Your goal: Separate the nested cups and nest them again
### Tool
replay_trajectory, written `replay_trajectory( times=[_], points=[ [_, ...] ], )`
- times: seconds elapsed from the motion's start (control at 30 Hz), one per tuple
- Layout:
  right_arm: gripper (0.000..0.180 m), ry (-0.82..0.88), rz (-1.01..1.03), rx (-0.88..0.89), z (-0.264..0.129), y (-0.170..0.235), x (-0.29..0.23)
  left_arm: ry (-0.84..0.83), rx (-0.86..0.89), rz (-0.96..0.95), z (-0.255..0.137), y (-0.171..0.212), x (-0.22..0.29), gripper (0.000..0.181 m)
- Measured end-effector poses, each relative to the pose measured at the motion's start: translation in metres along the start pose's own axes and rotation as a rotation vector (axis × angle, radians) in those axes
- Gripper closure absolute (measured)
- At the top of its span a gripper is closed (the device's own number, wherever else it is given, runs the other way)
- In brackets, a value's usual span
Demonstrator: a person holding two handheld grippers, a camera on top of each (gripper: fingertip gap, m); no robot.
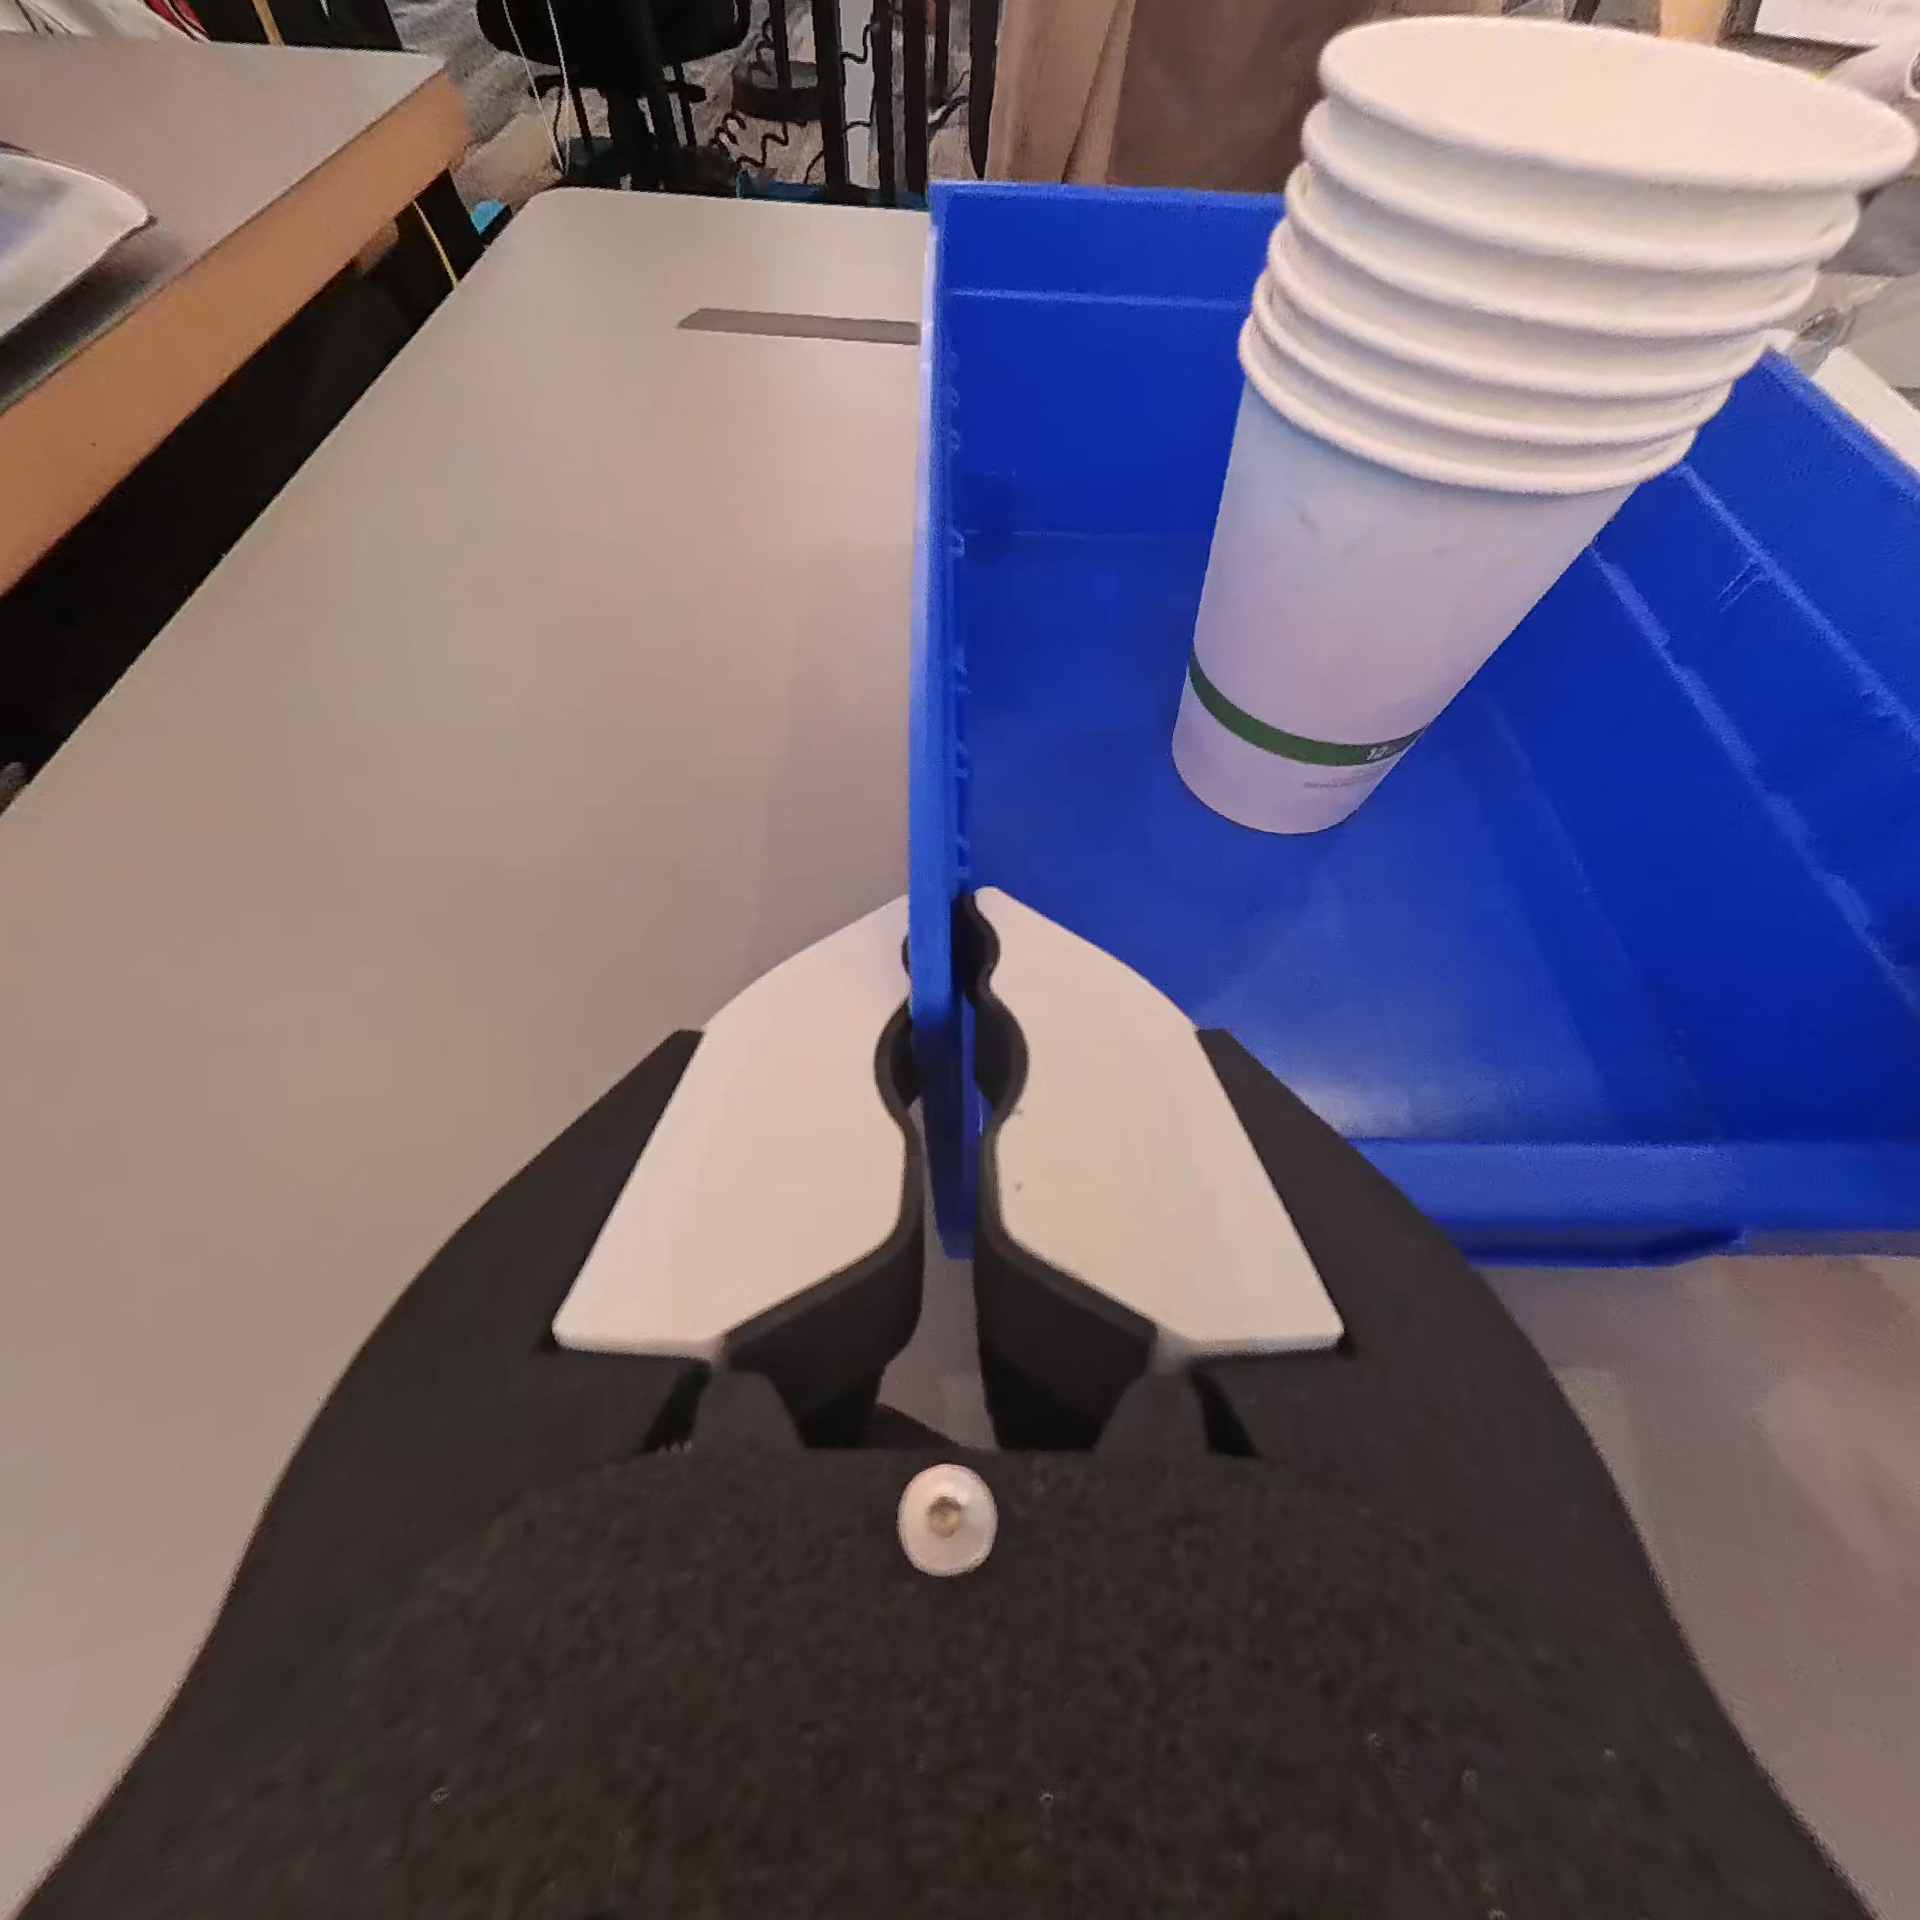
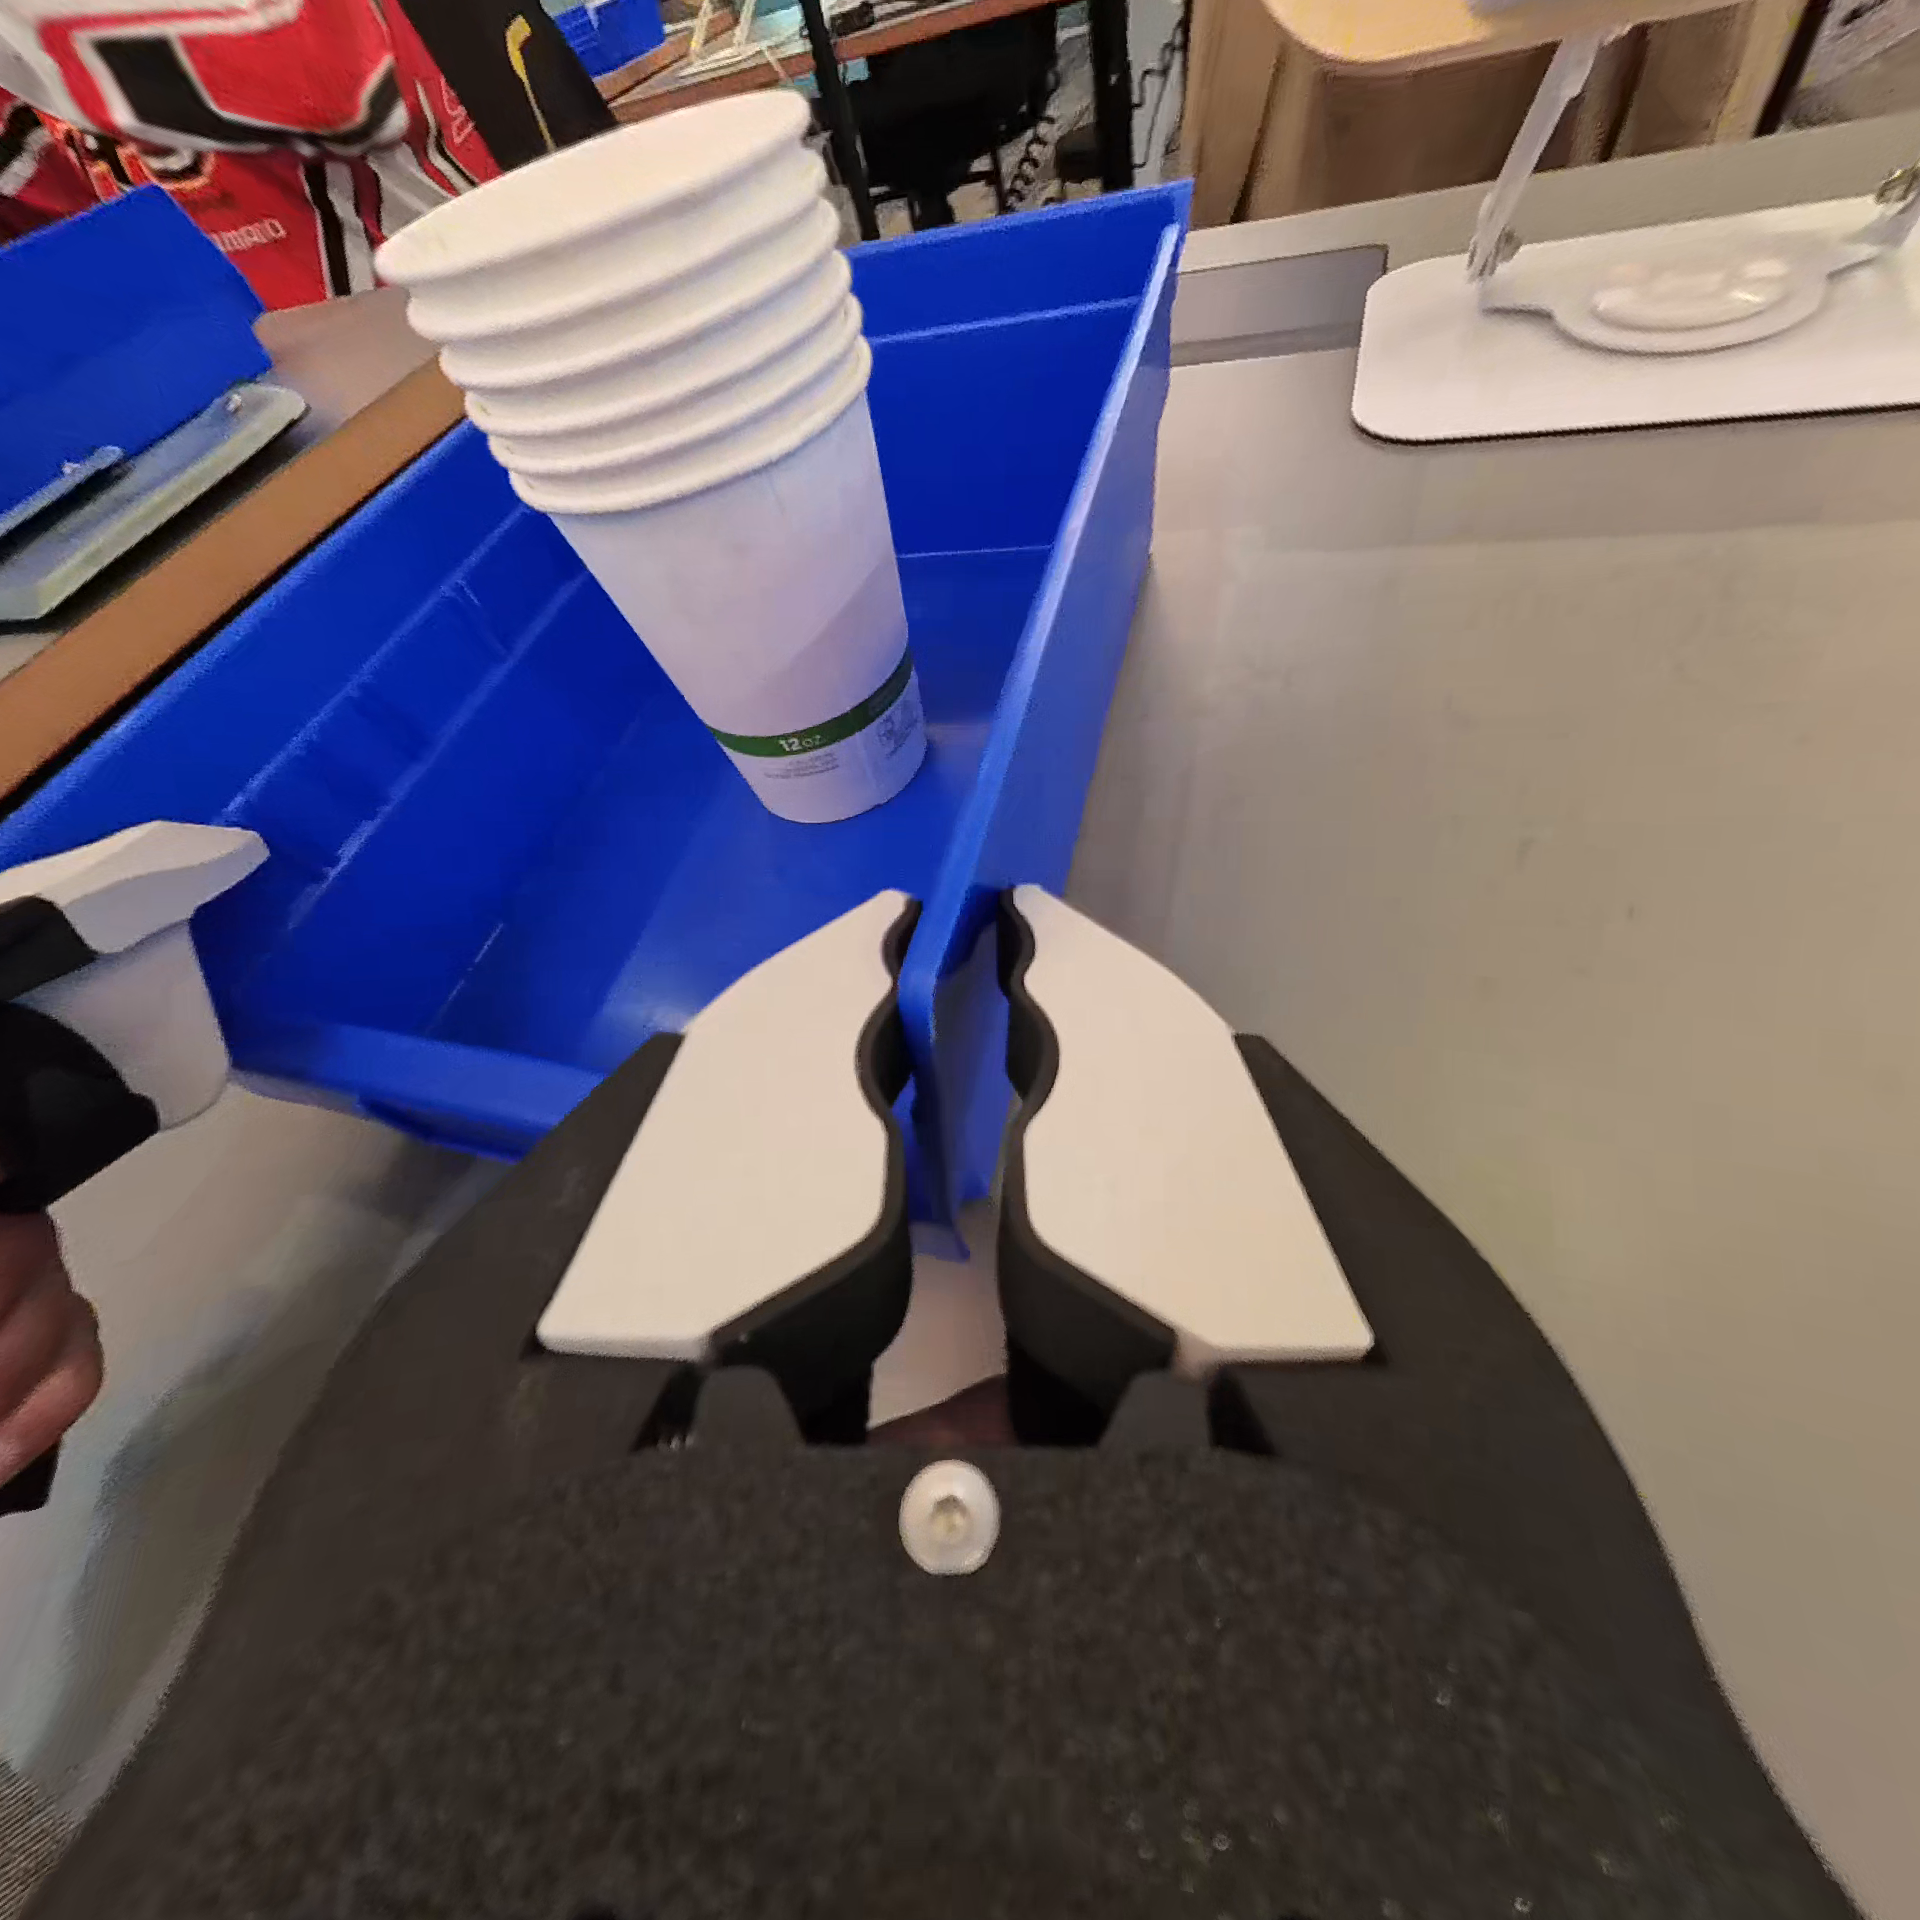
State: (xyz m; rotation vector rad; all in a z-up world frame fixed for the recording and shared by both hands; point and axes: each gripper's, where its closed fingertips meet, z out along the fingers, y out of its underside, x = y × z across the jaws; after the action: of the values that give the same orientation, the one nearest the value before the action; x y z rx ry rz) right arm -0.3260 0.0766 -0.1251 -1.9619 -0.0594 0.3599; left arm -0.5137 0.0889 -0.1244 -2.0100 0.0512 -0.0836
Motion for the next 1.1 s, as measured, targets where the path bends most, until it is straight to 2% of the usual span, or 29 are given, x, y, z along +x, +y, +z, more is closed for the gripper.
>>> replay_trajectory(
  times=[0.13, 0.2, 0.23, 0.3, 0.4, 0.53, 0.6, 0.67, 0.73, 0.87, 1.0, 1.1],
  points=[
    [0.151, -0.126, 0.013, -0.034, -0.005, -0.001, -0.003, 0.005, 0.003, -0.025, -0.001, 0.001, 0.0, 0.176],
    [0.134, -0.128, -0.02, -0.022, -0.018, -0.002, 0.011, -0.041, -0.013, -0.022, -0.009, 0.004, -0.004, 0.142],
    [0.126, -0.162, -0.034, -0.013, -0.029, -0.003, 0.016, -0.068, 0.001, -0.02, -0.019, 0.002, -0.005, 0.14],
    [0.125, -0.241, -0.063, 0.012, -0.057, -0.006, 0.032, -0.106, 0.083, -0.031, -0.047, -0.006, -0.004, 0.138],
    [0.123, -0.365, -0.162, 0.063, -0.103, -0.014, 0.064, 0.003, 0.141, -0.104, -0.084, -0.011, 0.032, 0.122],
    [0.123, -0.348, -0.275, 0.12, -0.149, -0.029, 0.139, 0.168, 0.175, -0.146, -0.111, -0.001, 0.118, 0.122],
    [0.125, -0.298, -0.303, 0.141, -0.168, -0.033, 0.179, 0.211, 0.172, -0.134, -0.113, 0.01, 0.164, 0.123],
    [0.127, -0.221, -0.294, 0.145, -0.181, -0.033, 0.217, 0.217, 0.191, -0.161, -0.111, 0.016, 0.201, 0.134],
    [0.127, -0.184, -0.248, 0.127, -0.191, -0.026, 0.243, 0.246, 0.194, -0.184, -0.105, 0.02, 0.235, 0.132],
    [0.132, -0.198, -0.154, 0.097, -0.203, -0.009, 0.266, 0.309, 0.141, -0.119, -0.093, 0.03, 0.289, 0.127],
    [0.134, -0.188, -0.134, 0.045, -0.201, 0.006, 0.278, 0.354, 0.088, -0.053, -0.087, 0.042, 0.316, 0.127],
    [0.136, -0.182, -0.117, 0.095, -0.203, -0.001, 0.281, 0.367, 0.068, -0.062, -0.084, 0.046, 0.318, 0.127]
  ],
)
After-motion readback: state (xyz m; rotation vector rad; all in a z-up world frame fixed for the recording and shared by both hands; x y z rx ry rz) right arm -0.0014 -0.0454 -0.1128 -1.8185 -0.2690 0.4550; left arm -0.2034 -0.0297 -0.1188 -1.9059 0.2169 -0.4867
